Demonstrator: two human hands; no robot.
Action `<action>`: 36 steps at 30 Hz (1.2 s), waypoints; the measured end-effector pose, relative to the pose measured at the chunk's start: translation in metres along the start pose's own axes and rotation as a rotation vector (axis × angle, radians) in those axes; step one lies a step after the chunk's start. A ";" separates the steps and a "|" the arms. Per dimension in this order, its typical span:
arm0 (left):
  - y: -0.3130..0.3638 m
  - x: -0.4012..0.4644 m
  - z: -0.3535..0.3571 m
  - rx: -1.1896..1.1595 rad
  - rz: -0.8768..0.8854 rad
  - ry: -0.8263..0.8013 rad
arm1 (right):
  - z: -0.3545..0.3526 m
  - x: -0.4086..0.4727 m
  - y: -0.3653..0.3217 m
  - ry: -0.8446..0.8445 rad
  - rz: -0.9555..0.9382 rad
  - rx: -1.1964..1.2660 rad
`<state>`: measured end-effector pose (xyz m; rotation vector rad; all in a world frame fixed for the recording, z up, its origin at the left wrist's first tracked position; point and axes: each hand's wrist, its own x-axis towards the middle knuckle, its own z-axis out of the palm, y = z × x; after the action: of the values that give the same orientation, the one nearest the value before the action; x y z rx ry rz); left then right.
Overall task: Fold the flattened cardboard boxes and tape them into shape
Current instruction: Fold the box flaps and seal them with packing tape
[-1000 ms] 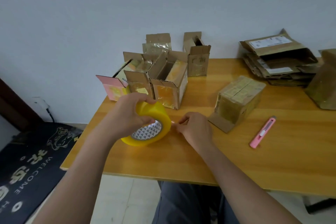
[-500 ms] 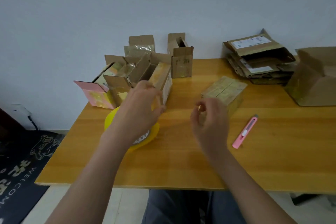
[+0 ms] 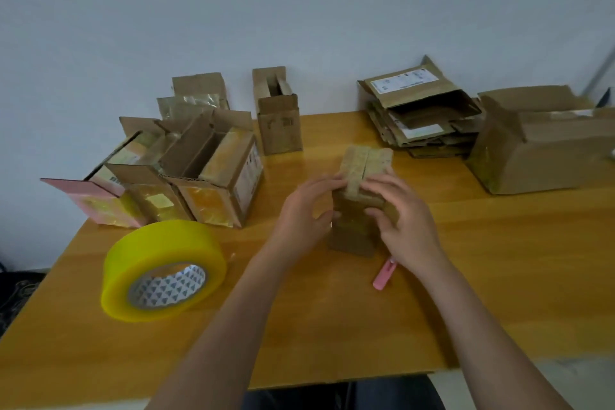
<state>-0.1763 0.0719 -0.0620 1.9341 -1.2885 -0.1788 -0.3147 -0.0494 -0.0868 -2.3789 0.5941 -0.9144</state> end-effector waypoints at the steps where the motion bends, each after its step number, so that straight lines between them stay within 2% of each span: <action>1: -0.001 0.002 0.004 -0.015 0.021 0.016 | -0.001 0.001 0.004 -0.001 -0.022 0.010; 7: -0.011 0.015 0.017 -0.037 0.175 0.104 | 0.000 0.004 0.016 0.022 -0.082 0.047; 14: -0.022 0.012 0.031 -0.043 0.270 0.268 | 0.006 0.006 0.023 0.058 -0.110 0.128; 17: -0.026 0.008 0.033 -0.128 0.251 0.265 | 0.000 0.005 0.026 -0.016 -0.114 0.216; 20: -0.024 0.005 0.027 -0.240 0.170 0.140 | -0.006 0.004 0.025 -0.090 -0.071 0.358; 22: -0.019 0.004 0.023 -0.374 0.099 0.094 | -0.003 0.007 0.020 -0.031 0.011 0.425; 24: -0.014 0.005 0.022 -0.448 0.031 0.121 | 0.003 0.010 0.016 0.057 0.066 0.408; 28: -0.006 0.009 0.022 -0.408 0.017 0.166 | 0.010 0.010 0.018 0.092 0.037 0.280; 33: -0.012 0.011 0.022 -0.378 0.043 0.149 | 0.007 0.009 0.023 0.061 -0.068 0.242; 36: -0.011 0.012 0.020 -0.344 0.041 0.139 | 0.006 0.009 0.023 0.044 -0.061 0.240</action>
<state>-0.1723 0.0531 -0.0792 1.5975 -1.1233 -0.2250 -0.3095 -0.0704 -0.1003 -2.1766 0.4046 -1.0066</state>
